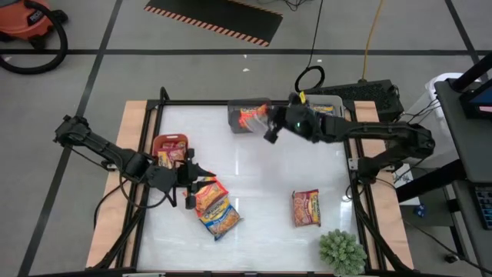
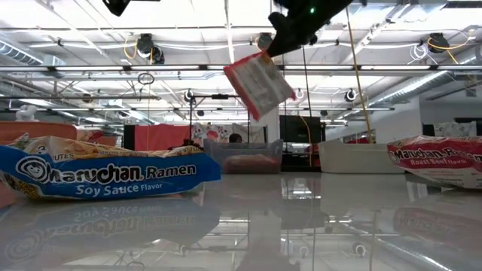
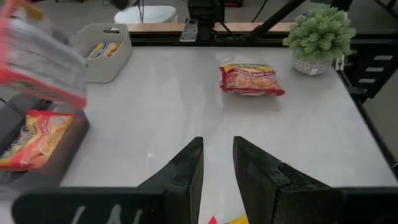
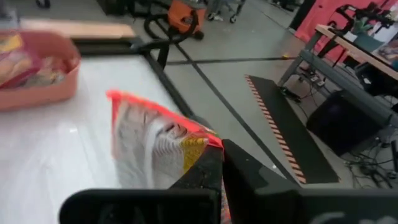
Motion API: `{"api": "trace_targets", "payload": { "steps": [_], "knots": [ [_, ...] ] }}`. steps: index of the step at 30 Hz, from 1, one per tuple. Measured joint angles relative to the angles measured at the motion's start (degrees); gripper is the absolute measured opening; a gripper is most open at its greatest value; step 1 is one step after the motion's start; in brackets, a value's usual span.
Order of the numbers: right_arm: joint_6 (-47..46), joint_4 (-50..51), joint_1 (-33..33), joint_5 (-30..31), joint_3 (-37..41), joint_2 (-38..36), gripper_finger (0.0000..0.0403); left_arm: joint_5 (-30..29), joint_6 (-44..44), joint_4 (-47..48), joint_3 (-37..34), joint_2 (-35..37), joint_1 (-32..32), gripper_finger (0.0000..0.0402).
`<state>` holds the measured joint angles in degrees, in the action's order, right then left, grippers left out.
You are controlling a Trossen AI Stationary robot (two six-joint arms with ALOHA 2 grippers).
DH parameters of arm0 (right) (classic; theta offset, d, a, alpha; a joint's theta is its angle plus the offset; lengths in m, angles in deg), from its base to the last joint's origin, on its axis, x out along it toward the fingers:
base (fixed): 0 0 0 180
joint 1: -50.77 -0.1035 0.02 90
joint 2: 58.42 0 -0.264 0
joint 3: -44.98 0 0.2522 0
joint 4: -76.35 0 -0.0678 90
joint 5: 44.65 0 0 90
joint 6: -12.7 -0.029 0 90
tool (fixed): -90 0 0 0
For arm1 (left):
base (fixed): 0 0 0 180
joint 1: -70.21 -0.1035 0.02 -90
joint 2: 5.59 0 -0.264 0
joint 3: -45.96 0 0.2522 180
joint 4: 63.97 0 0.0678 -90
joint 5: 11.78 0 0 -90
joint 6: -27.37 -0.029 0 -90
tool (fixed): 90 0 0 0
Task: Sort Maruchan noodles
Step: Put the right orange noodle pack into the black bin
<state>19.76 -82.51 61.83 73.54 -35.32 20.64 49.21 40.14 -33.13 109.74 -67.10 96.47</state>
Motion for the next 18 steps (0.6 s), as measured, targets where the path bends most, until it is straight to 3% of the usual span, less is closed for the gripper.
{"api": "trace_targets", "payload": {
  "steps": [6,12,18],
  "knots": [
    [0.76,-13.36,7.63,-7.32,4.78,0.05,0.0,-1.23,-3.89,0.11,0.0,0.0,-0.82,0.0092],
    [0.41,-23.16,11.25,-7.35,8.31,0.4,0.0,-3.44,-6.4,1.09,0.0,0.0,-5.89,0.0092],
    [-0.09,-25.37,13.38,-7.44,8.3,2.09,0.0,-2.54,-9.39,1.1,0.0,0.0,-13.9,0.0092]
  ]
}}
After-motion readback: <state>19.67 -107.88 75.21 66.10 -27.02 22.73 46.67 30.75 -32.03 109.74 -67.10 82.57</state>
